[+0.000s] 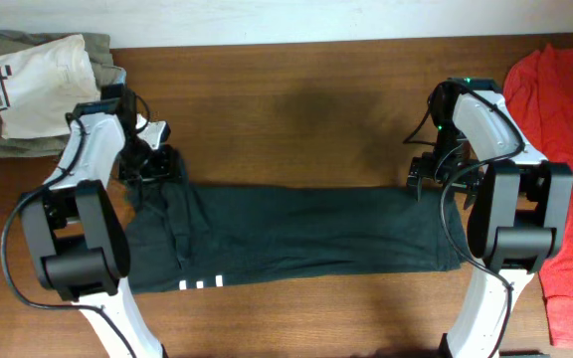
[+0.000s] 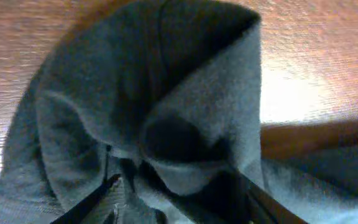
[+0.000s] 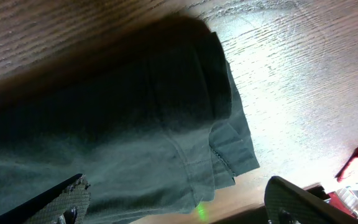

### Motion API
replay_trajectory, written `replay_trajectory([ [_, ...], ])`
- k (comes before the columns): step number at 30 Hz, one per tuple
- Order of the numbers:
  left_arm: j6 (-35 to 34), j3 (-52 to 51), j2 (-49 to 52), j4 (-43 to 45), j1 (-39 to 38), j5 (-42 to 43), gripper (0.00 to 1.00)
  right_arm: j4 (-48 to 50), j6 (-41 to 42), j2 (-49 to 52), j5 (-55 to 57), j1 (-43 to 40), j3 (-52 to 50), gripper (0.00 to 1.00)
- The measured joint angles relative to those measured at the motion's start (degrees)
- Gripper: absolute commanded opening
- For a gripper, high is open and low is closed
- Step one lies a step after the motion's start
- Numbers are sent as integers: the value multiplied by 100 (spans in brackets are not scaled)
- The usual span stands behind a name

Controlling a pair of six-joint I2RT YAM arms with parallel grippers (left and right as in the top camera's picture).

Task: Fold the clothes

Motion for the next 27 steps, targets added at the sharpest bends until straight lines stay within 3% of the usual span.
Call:
replay_trajectory([
  [3,249,-17,0,-90,-2,282,0,0,2,0,0,0,0,93],
  [9,2,-90,-26,-800,-2,321,0,-7,0,0,0,0,0,93],
  [12,-1246,-70,-621,-1486,-4,-138,0,2,0,0,-11,0,0,93],
  [14,-2297,-52,-981,-2240,-2,-966,0,11,2,0,-28,0,0,93],
  [20,-3558,-463,-994,-2535,-2,-2031,2,17,0,0,-70,0,0,93],
  [21,-3654,-750,-994,-2400,-2,-2094,19,15,0,0,-70,0,0,93],
  [22,-3748,-1176,-997,-2118,-2,-2151,87,11,2,0,-70,0,0,93],
  [24,-3834,-1674,-999,-1762,-2,-2238,87,13,0,0,-70,0,0,90],
  [27,-3860,-1519,-1003,-2059,-2,-2389,86,-79,-24,0,-122,0,0,86],
])
